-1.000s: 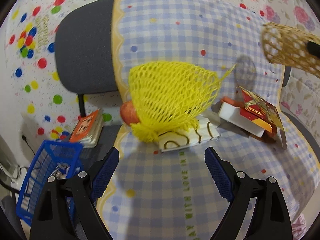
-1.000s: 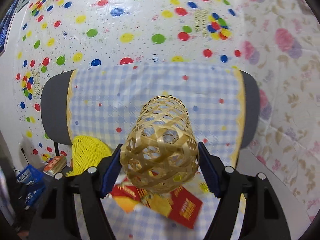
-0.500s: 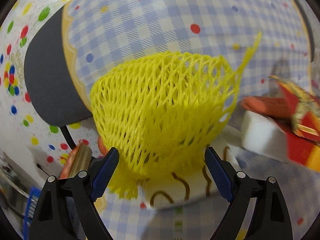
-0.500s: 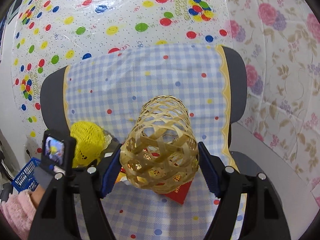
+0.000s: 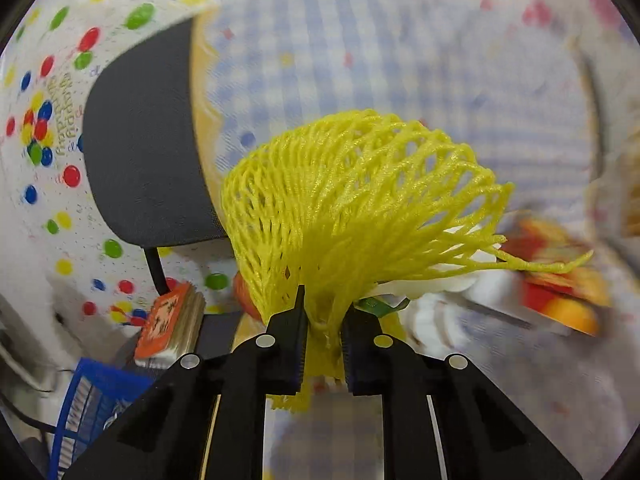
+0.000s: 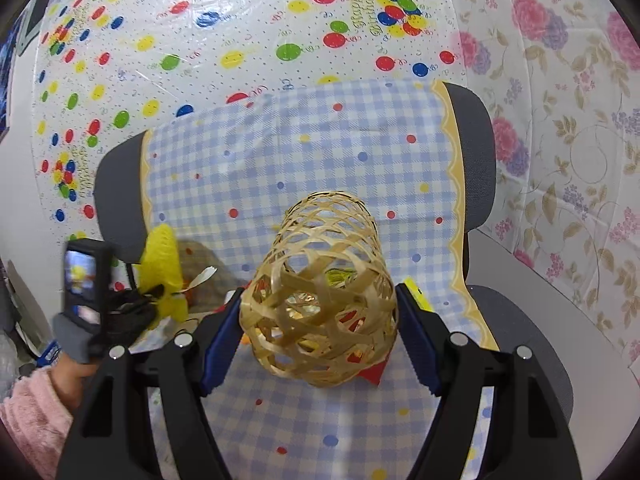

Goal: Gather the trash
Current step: 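Grasp the yellow mesh net with the left tool while the right tool holds the ball, then carry both items over the bin and release the net and ball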

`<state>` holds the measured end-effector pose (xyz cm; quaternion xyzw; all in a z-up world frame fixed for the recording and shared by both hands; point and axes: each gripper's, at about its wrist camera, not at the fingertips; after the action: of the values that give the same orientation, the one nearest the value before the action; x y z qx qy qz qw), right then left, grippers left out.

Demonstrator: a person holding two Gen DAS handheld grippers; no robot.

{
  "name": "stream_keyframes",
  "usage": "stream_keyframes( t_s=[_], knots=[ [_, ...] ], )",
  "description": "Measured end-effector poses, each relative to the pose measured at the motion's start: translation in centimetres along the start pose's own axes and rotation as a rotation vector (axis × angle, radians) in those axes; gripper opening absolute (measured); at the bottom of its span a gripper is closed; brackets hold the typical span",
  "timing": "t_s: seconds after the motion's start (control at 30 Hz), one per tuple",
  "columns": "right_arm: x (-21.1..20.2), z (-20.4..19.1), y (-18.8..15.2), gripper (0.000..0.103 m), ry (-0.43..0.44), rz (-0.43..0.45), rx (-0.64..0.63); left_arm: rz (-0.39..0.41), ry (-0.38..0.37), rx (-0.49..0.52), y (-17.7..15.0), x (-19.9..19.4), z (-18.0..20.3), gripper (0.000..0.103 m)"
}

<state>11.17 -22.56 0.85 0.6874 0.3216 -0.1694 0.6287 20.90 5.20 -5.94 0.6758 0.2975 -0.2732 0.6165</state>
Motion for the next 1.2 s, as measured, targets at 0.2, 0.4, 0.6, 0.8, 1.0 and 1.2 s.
stream_keyframes(
  t_s=[0.2, 0.4, 0.6, 0.8, 1.0, 1.2],
  knots=[
    [-2.5, -1.0, -2.2, 0.071, 0.036, 0.003, -0.002, 0.045, -0.195, -0.013, -4.4, -8.0, -2.2, 0.015],
    [-4.7, -1.1, -5.1, 0.071, 0.033, -0.013, 0.006, 0.058, -0.284, 0.016, -9.0, -11.6, 0.1, 0.015],
    [-7.4, 0.1, -8.9, 0.071, -0.01, -0.036, 0.047, 0.047, -0.376, 0.136, -12.8, -13.5, 5.3, 0.016],
    [-10.1, 2.1, -13.0, 0.071, -0.102, -0.072, 0.097, 0.02, -0.47, 0.244, -15.3, -14.6, 10.0, 0.016],
    [-13.2, 4.5, -17.0, 0.071, -0.213, -0.097, 0.165, 0.0, -0.562, 0.333, -17.2, -15.5, 14.2, 0.016],
    [-15.5, 7.4, -21.2, 0.072, -0.304, -0.153, 0.265, -0.053, -0.657, 0.416, -18.7, -15.8, 18.3, 0.016]
  ],
)
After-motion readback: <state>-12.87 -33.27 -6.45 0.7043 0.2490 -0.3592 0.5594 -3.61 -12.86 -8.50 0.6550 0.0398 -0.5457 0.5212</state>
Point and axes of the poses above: each gripper's, at about its wrist camera, not at the fingertips, and x roughly the way its jaws point, z to its right, y to its top, and after that the axes turned 14 degrees about -z, right-handed
